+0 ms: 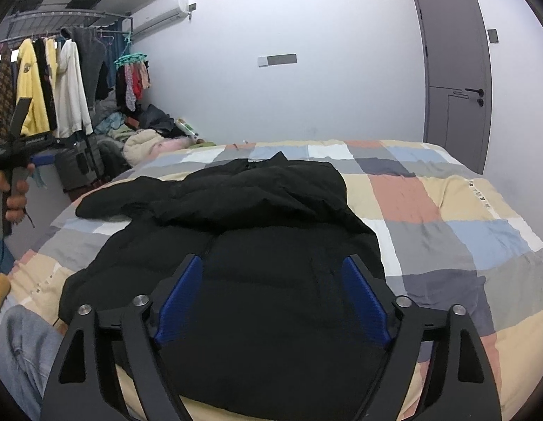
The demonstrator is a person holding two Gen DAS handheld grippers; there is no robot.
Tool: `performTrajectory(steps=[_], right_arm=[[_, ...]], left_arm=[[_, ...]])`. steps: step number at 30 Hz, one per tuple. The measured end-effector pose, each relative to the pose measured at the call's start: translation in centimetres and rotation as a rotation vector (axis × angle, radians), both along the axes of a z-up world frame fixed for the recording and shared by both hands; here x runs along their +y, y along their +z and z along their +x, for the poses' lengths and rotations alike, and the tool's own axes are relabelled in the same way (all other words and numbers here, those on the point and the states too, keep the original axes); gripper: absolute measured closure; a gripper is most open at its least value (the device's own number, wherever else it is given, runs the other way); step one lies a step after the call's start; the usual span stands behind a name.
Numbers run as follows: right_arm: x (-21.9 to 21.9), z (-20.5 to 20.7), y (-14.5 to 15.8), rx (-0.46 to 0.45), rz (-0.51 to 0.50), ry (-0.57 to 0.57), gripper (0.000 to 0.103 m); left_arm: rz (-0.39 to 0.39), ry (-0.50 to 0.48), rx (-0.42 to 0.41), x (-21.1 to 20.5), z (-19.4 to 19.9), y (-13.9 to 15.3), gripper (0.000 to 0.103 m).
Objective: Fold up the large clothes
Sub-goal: 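Move the left gripper to the other sleeve cuff, then grasp the sleeve cuff with the left gripper and lift it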
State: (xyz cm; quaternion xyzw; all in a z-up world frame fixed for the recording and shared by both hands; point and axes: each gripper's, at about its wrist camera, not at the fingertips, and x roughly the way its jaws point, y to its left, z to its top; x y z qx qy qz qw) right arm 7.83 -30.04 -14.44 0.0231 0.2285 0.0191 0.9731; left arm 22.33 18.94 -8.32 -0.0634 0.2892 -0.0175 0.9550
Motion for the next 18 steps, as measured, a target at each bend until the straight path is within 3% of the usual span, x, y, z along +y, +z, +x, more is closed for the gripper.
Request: performTrajectory(steps=[5, 8, 16, 18], right_arm=[[0.4, 0.5, -0.3, 0.011, -0.006, -0.024, 0.0], [0.6, 1.0, -0.7, 0.03, 0.025, -0.02, 0.0], [2.0, 3.1, -1.8, 0.077, -0.008, -0.051, 0.0], [2.4, 3.7, -2.0, 0.093, -0.007, -0.064, 0.0]], left_arm=[[-0.036, 0.035, 0.042, 5.9, 4.1, -1.4, 0.0], [-0.022, 0.058, 0.041, 8.6, 5.6, -2.9, 0.0], [-0.212, 0.156, 0.114, 19.2, 10.3, -9.3, 0.0], [-0.291, 0.201, 0.137, 22.4, 11.6, -11.6, 0.0]])
